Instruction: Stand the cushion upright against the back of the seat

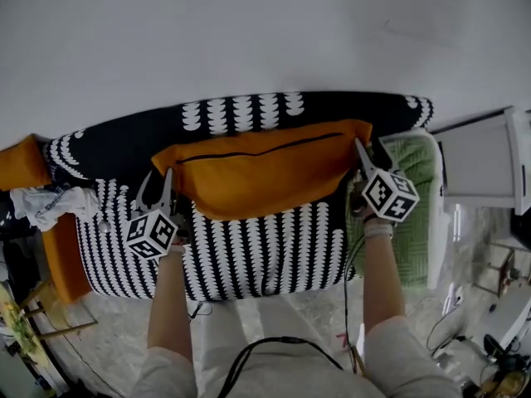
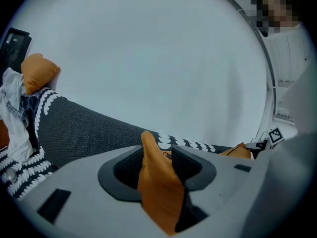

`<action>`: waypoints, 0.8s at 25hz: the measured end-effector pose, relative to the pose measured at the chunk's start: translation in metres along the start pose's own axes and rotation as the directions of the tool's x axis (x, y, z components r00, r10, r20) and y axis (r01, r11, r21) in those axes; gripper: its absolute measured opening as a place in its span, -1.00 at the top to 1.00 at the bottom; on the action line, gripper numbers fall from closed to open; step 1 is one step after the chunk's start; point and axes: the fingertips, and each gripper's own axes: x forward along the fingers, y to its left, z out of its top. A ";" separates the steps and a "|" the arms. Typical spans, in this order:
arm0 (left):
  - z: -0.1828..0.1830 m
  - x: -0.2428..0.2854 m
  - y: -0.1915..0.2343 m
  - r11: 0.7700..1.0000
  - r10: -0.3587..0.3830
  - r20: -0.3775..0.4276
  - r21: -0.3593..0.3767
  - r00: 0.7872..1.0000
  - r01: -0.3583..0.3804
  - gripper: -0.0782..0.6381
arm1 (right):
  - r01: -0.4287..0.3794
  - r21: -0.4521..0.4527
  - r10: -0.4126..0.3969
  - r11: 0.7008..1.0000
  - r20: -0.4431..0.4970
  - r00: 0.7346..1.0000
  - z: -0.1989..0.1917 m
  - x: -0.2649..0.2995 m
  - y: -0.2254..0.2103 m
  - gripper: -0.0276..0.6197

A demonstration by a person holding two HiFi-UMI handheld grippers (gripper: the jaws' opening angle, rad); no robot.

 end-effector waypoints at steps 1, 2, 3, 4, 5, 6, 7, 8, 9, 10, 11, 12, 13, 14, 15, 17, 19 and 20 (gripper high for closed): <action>-0.001 -0.002 0.000 1.000 -0.002 0.001 -0.002 1.000 0.002 0.26 | -0.005 0.008 0.005 1.000 0.004 1.000 -0.001 -0.001 0.001 0.18; -0.002 -0.005 0.000 1.000 -0.003 0.001 -0.004 1.000 0.003 0.26 | -0.008 0.012 0.008 1.000 0.007 1.000 -0.001 -0.003 0.002 0.18; -0.003 -0.007 0.000 1.000 -0.005 0.001 -0.007 1.000 0.005 0.26 | -0.009 0.010 0.009 1.000 0.007 1.000 -0.002 -0.005 0.003 0.18; -0.004 -0.010 0.000 1.000 -0.005 0.002 -0.010 1.000 0.005 0.26 | -0.009 0.004 0.009 1.000 0.005 1.000 -0.002 -0.007 0.004 0.18; -0.005 -0.014 0.001 1.000 -0.004 0.003 -0.014 1.000 0.004 0.26 | -0.011 -0.003 0.011 1.000 0.001 1.000 -0.004 -0.009 0.005 0.18; -0.006 -0.017 0.001 1.000 -0.004 0.004 -0.017 1.000 0.004 0.26 | -0.013 -0.015 0.013 1.000 -0.003 1.000 -0.005 -0.011 0.007 0.18; -0.007 -0.021 0.001 1.000 -0.005 0.004 -0.018 1.000 0.005 0.26 | -0.013 -0.033 0.013 0.999 -0.006 1.000 -0.006 -0.014 0.009 0.18; -0.009 -0.024 0.000 1.000 -0.007 0.002 -0.016 1.000 0.007 0.26 | -0.013 -0.053 0.012 0.998 -0.008 1.000 -0.007 -0.016 0.011 0.18; -0.011 -0.027 0.000 1.000 -0.011 -0.001 -0.013 1.000 0.011 0.26 | -0.012 -0.070 0.011 0.997 -0.010 1.000 -0.009 -0.019 0.013 0.18; -0.012 -0.030 -0.001 1.000 -0.016 -0.003 -0.012 1.000 0.016 0.26 | -0.013 -0.080 0.013 0.997 -0.011 1.000 -0.011 -0.022 0.015 0.18; -0.014 -0.033 -0.001 1.000 -0.020 -0.004 -0.012 1.000 0.020 0.26 | -0.017 -0.086 0.016 0.996 -0.012 1.000 -0.012 -0.024 0.017 0.18; -0.015 -0.036 -0.001 1.000 -0.025 -0.006 -0.012 1.000 0.025 0.26 | -0.023 -0.091 0.021 0.996 -0.014 1.000 -0.015 -0.026 0.020 0.18; -0.017 -0.039 -0.002 1.000 -0.029 -0.009 -0.011 1.000 0.029 0.26 | -0.029 -0.099 0.027 0.995 -0.018 0.999 -0.017 -0.029 0.023 0.18; -0.020 -0.043 -0.001 0.999 -0.032 -0.015 -0.006 0.999 0.032 0.26 | -0.036 -0.111 0.033 0.993 -0.025 0.999 -0.020 -0.032 0.026 0.18; -0.022 -0.046 -0.001 0.999 -0.034 -0.022 0.000 0.999 0.034 0.26 | -0.045 -0.124 0.041 0.991 -0.033 0.999 -0.023 -0.034 0.029 0.18; -0.027 -0.051 0.000 0.999 -0.041 -0.036 0.010 0.999 0.041 0.26 | -0.064 -0.149 0.057 0.987 -0.048 0.997 -0.028 -0.038 0.036 0.20; -0.031 -0.056 0.000 0.999 -0.052 -0.043 0.009 0.998 0.052 0.28 | -0.081 -0.163 0.072 0.983 -0.060 0.996 -0.033 -0.042 0.042 0.37; -0.032 -0.059 0.000 0.998 -0.057 -0.046 0.008 0.997 0.058 0.31 | -0.089 -0.165 0.079 0.982 -0.065 0.995 -0.035 -0.044 0.045 0.45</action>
